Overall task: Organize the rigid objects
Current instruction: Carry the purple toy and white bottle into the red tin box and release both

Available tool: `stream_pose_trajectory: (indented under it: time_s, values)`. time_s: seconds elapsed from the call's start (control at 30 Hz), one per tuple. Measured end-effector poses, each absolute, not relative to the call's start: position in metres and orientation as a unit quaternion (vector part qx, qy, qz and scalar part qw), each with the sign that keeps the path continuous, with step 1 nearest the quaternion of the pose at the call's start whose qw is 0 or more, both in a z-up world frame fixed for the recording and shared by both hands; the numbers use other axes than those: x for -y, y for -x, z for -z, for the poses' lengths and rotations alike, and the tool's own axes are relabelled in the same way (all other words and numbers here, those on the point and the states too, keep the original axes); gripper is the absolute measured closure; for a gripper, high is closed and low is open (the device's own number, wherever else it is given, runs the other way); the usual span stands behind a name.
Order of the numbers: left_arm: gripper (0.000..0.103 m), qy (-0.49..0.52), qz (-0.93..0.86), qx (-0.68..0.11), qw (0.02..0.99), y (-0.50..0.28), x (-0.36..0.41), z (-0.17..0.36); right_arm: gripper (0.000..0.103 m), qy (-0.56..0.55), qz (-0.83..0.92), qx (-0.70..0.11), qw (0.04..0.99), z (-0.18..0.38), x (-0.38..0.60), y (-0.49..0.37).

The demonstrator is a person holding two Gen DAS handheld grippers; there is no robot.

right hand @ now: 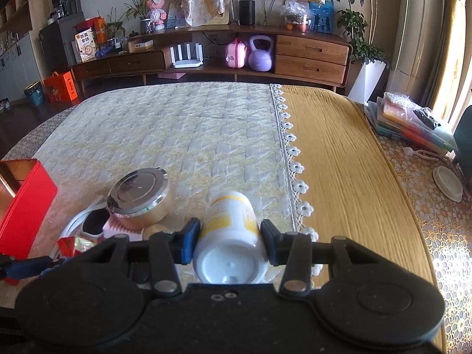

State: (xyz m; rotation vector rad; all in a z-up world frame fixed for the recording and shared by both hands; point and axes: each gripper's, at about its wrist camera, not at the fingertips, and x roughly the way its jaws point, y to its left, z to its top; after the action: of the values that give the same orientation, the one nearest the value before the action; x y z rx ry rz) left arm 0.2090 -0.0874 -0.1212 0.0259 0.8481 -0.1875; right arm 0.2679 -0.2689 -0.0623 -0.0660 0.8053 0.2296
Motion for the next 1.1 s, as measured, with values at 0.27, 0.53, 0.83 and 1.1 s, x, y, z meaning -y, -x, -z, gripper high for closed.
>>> stream_pose_trajectory:
  time_s: [0.27,0.53,0.83,1.1]
  values:
    - [0.050,0.003,0.096,-0.398,0.912,-0.190,0.075,0.103,0.059,0.046,-0.121,-0.371,0.920,0.037,0.257,-0.229]
    - [0.050,0.028,0.084,-0.386,0.918,-0.172,0.043,0.071,0.059,0.043,-0.164,-0.348,0.922,0.002,0.227,-0.201]
    - [0.050,0.040,0.037,-0.370,0.928,-0.165,-0.021,0.043,0.059,0.058,-0.226,-0.329,0.915,-0.019,0.167,-0.185]
    - [0.050,0.045,-0.016,-0.371,0.927,-0.182,-0.086,0.042,0.059,0.085,-0.266,-0.325,0.903,-0.014,0.104,-0.187]
